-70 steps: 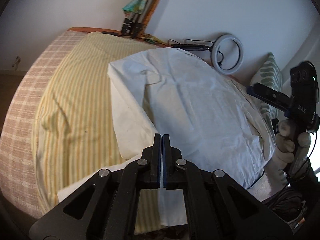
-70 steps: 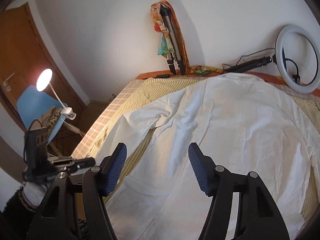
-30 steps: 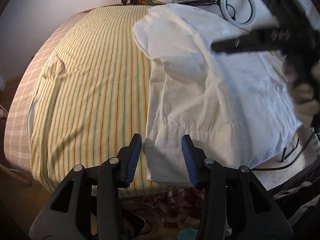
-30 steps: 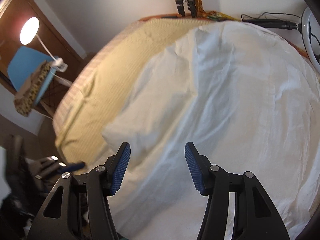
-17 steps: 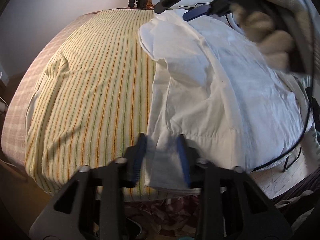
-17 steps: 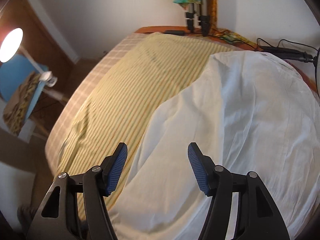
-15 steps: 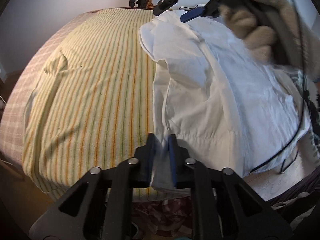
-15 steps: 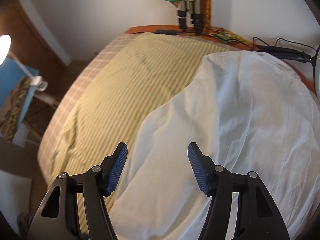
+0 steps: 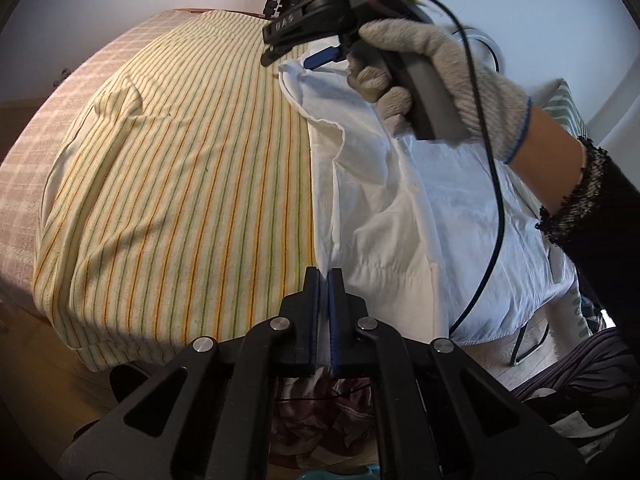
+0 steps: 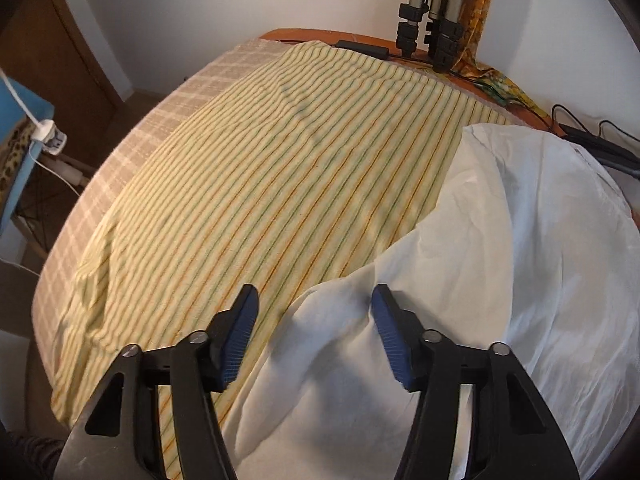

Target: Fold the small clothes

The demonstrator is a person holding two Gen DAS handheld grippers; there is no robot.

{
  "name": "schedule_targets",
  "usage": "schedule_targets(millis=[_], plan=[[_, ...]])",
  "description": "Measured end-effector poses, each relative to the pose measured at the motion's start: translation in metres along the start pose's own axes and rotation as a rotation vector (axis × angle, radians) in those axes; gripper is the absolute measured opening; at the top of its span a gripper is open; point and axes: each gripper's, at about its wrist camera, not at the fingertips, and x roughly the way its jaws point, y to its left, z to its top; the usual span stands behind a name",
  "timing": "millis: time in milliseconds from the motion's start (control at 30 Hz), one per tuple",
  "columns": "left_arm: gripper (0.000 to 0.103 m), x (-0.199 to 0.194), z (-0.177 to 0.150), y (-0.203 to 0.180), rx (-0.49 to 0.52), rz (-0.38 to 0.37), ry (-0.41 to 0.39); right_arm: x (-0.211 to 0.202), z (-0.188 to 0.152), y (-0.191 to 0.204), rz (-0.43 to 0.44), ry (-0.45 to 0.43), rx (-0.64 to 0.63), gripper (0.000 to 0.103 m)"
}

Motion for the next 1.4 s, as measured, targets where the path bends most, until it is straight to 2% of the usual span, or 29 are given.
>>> schedule_targets(millis=[33,67,100,133,267,333,400,467,633,667,733,800,833,900,967,1033,1100,1167,1267,1300,1367,1400], plan=[[0.002,0.000,0.001,0.002,0.007,0.007,-0.002,0.001,0.000,0.000,-0.031,-0.004,-0.014,0.033],[0.002,-0.001,-0.001,0.003,0.010,0.012,-0.001,0.001,0.001,-0.001,-0.035,-0.009,-0.021,0.026],[0.002,0.000,-0.001,0.004,0.006,0.011,0.002,0.000,0.002,-0.004,-0.025,-0.012,-0.020,0.019],[0.002,0.001,-0.002,0.005,-0.001,0.011,0.007,-0.001,0.004,-0.009,-0.010,-0.013,-0.007,0.006],[0.002,0.004,0.003,0.010,-0.020,0.004,0.009,-0.014,0.011,-0.032,-0.057,-0.081,0.059,0.000],[0.002,0.003,0.001,0.012,-0.027,0.003,0.009,-0.016,0.013,-0.043,-0.052,-0.094,0.089,0.000],[0.002,0.002,0.002,0.013,-0.029,0.005,0.008,-0.016,0.012,-0.048,-0.028,-0.066,0.090,0.000],[0.002,0.000,0.002,0.012,-0.027,0.002,0.003,-0.026,0.004,-0.051,0.006,-0.062,0.093,0.006],[0.002,0.001,0.001,0.015,-0.058,-0.012,0.011,-0.062,-0.036,-0.041,0.163,-0.059,0.031,0.007],[0.001,0.000,0.001,0.015,-0.065,-0.017,0.008,-0.063,-0.045,-0.034,0.166,-0.048,-0.018,0.008],[0.001,-0.004,-0.001,0.015,-0.086,-0.037,-0.002,-0.055,-0.059,-0.025,0.079,-0.017,-0.096,0.010],[0.001,-0.007,-0.003,0.014,-0.112,-0.060,-0.008,-0.047,-0.063,-0.026,0.003,0.026,-0.098,0.013],[0.001,-0.008,-0.003,0.012,-0.115,-0.070,-0.012,-0.047,-0.063,-0.027,0.022,0.036,-0.080,0.016],[0.001,-0.011,-0.003,0.003,-0.103,-0.071,-0.027,-0.056,-0.057,-0.025,0.090,0.023,-0.052,0.029],[0.001,-0.012,-0.001,-0.005,-0.097,-0.090,-0.038,-0.070,-0.051,-0.014,0.135,-0.004,-0.046,0.063],[0.001,-0.015,0.002,-0.014,-0.081,-0.107,-0.053,-0.079,-0.048,0.002,0.163,-0.009,-0.053,0.068],[0.001,-0.018,0.004,-0.024,-0.058,-0.120,-0.067,-0.076,-0.045,0.018,0.148,0.023,-0.079,0.068],[0.001,-0.019,0.006,-0.034,-0.032,-0.122,-0.077,-0.066,-0.045,0.031,0.075,0.049,-0.123,0.068],[0.001,-0.020,0.007,-0.046,-0.015,-0.139,-0.081,-0.049,-0.053,0.033,0.023,0.100,-0.134,0.065],[0.001,-0.019,0.007,-0.049,-0.013,-0.144,-0.080,-0.046,-0.055,0.033,0.014,0.102,-0.136,0.062],[0.001,-0.016,0.008,-0.057,0.003,-0.148,-0.075,-0.043,-0.059,0.029,-0.001,0.107,-0.144,0.041],[0.001,-0.016,0.009,-0.059,0.011,-0.149,-0.073,-0.043,-0.062,0.026,-0.002,0.111,-0.140,0.035]])
